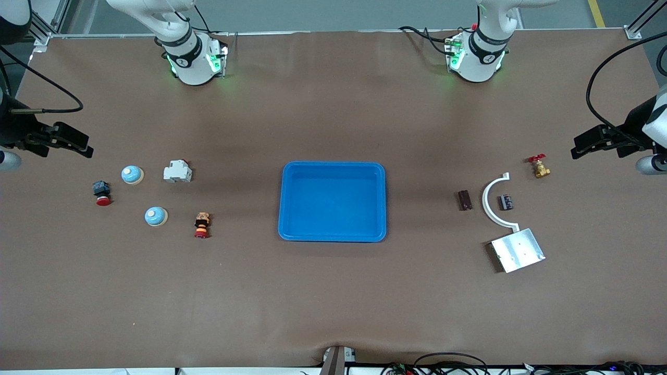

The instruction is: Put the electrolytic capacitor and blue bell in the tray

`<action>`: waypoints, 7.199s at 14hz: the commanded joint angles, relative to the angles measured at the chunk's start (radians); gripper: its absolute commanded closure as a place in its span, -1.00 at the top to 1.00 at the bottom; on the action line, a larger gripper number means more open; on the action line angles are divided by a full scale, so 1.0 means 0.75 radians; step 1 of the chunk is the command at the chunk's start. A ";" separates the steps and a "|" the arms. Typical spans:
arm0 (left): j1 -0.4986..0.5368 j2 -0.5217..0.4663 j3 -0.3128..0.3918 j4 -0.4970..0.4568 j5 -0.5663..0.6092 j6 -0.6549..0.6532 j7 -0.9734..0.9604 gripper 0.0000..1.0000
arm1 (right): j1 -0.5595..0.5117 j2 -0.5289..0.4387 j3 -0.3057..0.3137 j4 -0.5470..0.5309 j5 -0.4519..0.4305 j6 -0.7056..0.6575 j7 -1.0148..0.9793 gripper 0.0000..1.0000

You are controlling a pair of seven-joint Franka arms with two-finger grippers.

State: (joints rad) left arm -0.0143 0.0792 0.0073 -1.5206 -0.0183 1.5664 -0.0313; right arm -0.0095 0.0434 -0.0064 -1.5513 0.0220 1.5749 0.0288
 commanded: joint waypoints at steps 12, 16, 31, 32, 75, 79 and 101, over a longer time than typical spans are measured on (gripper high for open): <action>0.042 0.074 -0.004 0.021 0.008 -0.025 0.003 1.00 | -0.020 -0.019 0.006 -0.126 0.016 0.123 -0.008 1.00; 0.039 0.191 -0.004 0.019 0.016 0.004 -0.007 1.00 | -0.059 -0.021 0.004 -0.224 0.016 0.205 -0.077 1.00; 0.027 0.549 -0.010 -0.132 0.008 0.386 -0.009 1.00 | -0.157 0.020 0.004 -0.719 0.016 0.798 -0.077 1.00; 0.029 0.567 -0.008 -0.134 0.008 0.411 -0.009 1.00 | -0.161 0.042 0.004 -0.721 0.016 0.817 -0.075 1.00; 0.046 0.802 0.009 -0.222 0.069 0.460 -0.079 1.00 | -0.135 0.591 0.017 -0.785 0.061 1.477 -0.055 1.00; 0.048 0.809 0.009 -0.222 0.069 0.460 -0.079 1.00 | -0.133 0.591 0.017 -0.787 0.065 1.490 -0.055 0.05; 0.035 0.778 0.005 -0.208 0.073 0.425 -0.273 -0.98 | -0.092 0.372 0.035 -0.742 0.069 1.114 0.055 -1.00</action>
State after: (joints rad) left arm 0.0093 0.6868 0.0147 -1.6825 0.0139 1.9185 -0.2315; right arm -0.0845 0.3856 0.0112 -2.0986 0.0592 2.4705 0.0362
